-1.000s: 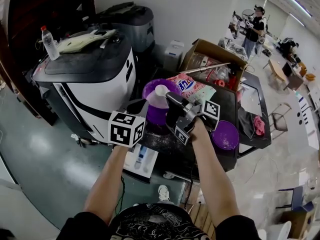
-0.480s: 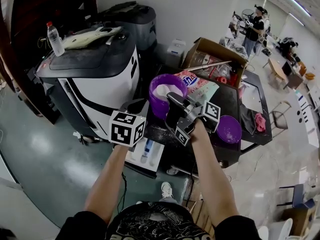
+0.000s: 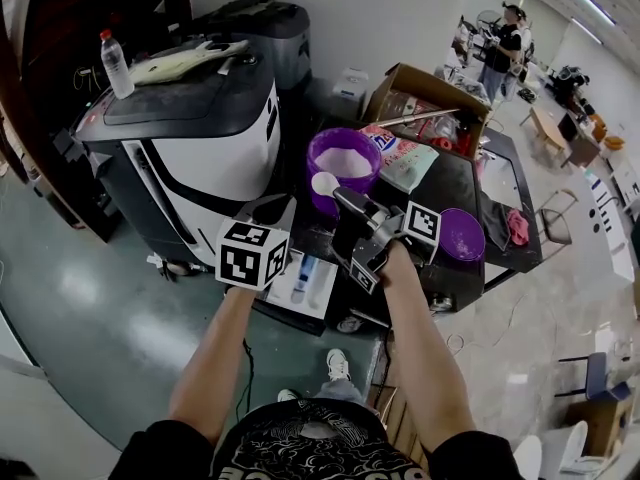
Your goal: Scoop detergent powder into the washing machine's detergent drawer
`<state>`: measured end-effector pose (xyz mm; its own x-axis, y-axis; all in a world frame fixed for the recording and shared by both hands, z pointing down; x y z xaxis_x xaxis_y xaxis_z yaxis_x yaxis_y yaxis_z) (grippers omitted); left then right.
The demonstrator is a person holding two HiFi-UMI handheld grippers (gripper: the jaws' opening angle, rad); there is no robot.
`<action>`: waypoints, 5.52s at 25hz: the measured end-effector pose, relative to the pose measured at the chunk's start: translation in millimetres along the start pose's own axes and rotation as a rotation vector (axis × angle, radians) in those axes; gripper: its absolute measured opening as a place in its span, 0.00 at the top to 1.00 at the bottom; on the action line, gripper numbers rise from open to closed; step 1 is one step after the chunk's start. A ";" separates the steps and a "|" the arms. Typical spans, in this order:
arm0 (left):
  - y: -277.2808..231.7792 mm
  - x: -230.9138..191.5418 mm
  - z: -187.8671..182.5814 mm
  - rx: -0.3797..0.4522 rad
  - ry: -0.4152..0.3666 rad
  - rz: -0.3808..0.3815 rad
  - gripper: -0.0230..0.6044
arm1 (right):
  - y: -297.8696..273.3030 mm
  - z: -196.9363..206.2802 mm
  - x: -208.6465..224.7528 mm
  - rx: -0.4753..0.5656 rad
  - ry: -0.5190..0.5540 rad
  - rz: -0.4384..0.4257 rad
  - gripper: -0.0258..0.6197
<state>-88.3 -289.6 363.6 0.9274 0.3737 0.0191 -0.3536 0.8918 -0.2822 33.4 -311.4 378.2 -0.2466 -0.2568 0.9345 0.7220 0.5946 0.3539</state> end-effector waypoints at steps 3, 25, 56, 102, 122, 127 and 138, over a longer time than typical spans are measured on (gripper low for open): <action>10.5 0.4 8.8 -0.002 0.004 0.010 0.96 | 9.0 11.8 3.0 0.007 0.005 0.007 0.91; 50.6 11.8 73.9 0.000 0.073 0.059 0.96 | 80.8 64.9 48.8 0.016 0.060 0.106 0.91; 45.1 27.0 130.2 -0.123 0.054 0.074 0.96 | 130.9 81.3 127.2 -0.315 0.365 0.511 0.91; 58.2 10.8 126.4 -0.119 0.063 0.047 0.96 | 111.1 105.3 139.8 -1.102 1.275 0.886 0.91; 54.9 11.1 119.7 -0.114 0.047 0.049 0.96 | 108.7 113.9 131.3 -1.315 1.718 0.826 0.91; 54.1 11.1 119.5 -0.116 0.044 0.050 0.96 | 112.5 115.6 131.7 -1.393 1.858 0.806 0.91; 56.2 6.4 116.4 -0.111 0.052 0.053 0.96 | 110.0 119.7 126.9 -1.322 1.881 0.812 0.91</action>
<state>-116.5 -207.4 459.5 0.9140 0.4028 -0.0476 -0.3888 0.8366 -0.3858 4.1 -187.4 540.4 0.2122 -0.8702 -0.4447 0.3756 0.4927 -0.7850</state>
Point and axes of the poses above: the fingertips, and each gripper's own axes: y backward along the fingers, x to its right, z out of its underside, the point moved 3 cm from there along y, backward along the fingers, and after that the axes turned 10 degrees about -z, right-handed, at the moved point
